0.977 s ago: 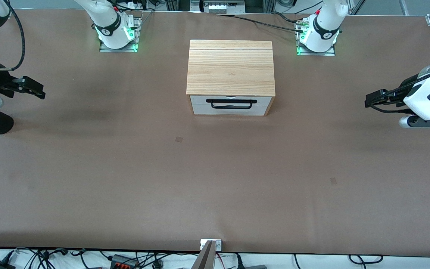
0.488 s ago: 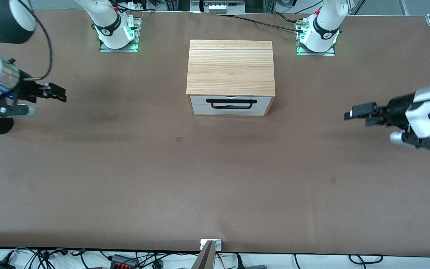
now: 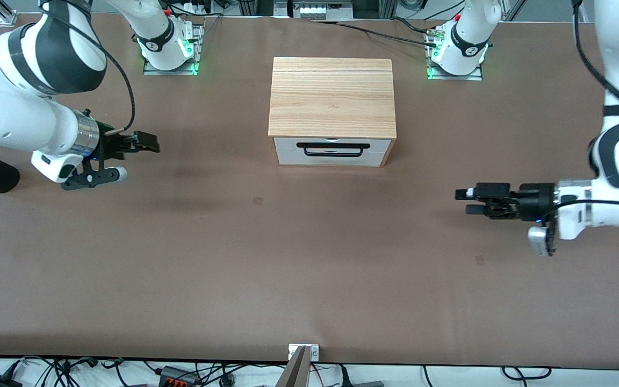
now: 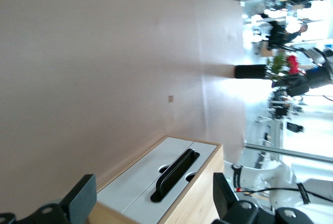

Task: Pull top drawer with both arms simultaneously
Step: 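Move the right gripper toward the handle while the left gripper approaches too, then close both grippers on the black handle from opposite ends, then pull the handle outward with both grippers, sliding the drawer open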

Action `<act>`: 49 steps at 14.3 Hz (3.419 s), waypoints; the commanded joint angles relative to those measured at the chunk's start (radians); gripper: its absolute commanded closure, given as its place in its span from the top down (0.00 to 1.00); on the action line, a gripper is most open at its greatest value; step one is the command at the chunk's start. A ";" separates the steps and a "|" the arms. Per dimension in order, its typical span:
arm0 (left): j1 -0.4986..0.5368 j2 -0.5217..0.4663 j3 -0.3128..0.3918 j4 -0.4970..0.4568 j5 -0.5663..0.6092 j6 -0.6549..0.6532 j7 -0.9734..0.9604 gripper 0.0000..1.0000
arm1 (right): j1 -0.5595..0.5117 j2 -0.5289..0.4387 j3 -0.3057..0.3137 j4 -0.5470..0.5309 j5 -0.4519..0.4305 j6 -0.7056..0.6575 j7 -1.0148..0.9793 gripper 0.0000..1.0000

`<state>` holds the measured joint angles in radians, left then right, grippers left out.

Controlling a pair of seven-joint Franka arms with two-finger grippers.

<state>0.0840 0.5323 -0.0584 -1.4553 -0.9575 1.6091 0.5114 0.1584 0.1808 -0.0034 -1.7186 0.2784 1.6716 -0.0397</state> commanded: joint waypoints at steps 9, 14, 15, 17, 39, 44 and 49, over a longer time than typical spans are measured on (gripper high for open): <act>-0.084 0.126 -0.043 -0.341 -0.513 0.043 0.654 1.00 | 0.000 0.175 -0.003 -0.067 0.712 0.048 -0.388 1.00; -0.073 0.169 -0.122 -0.462 -0.653 0.023 0.826 1.00 | 0.035 0.322 -0.001 -0.162 1.071 0.054 -0.786 1.00; -0.073 0.176 -0.132 -0.494 -0.684 0.005 0.835 1.00 | 0.053 0.353 -0.001 -0.167 1.123 0.053 -0.836 1.00; -0.067 0.167 -0.133 -0.527 -0.693 -0.003 0.838 0.99 | 0.093 0.402 0.000 -0.167 1.209 0.053 -0.897 1.00; -0.053 0.172 -0.192 -0.706 -0.727 -0.069 0.857 0.33 | 0.320 0.490 0.002 -0.159 1.450 0.042 -0.970 1.00; -0.055 0.176 -0.192 -0.703 -0.730 -0.089 0.852 0.25 | 0.323 0.494 0.002 -0.157 1.450 0.045 -0.971 0.71; -0.059 0.193 -0.192 -0.695 -0.760 -0.087 0.852 0.21 | 0.325 0.512 0.000 -0.150 1.449 0.050 -0.979 0.54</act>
<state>0.0154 0.7222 -0.2360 -2.1396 -1.6692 1.5406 1.3393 0.4746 0.6796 -0.0008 -1.8827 1.7063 1.7274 -0.9917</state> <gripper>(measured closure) 0.789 0.463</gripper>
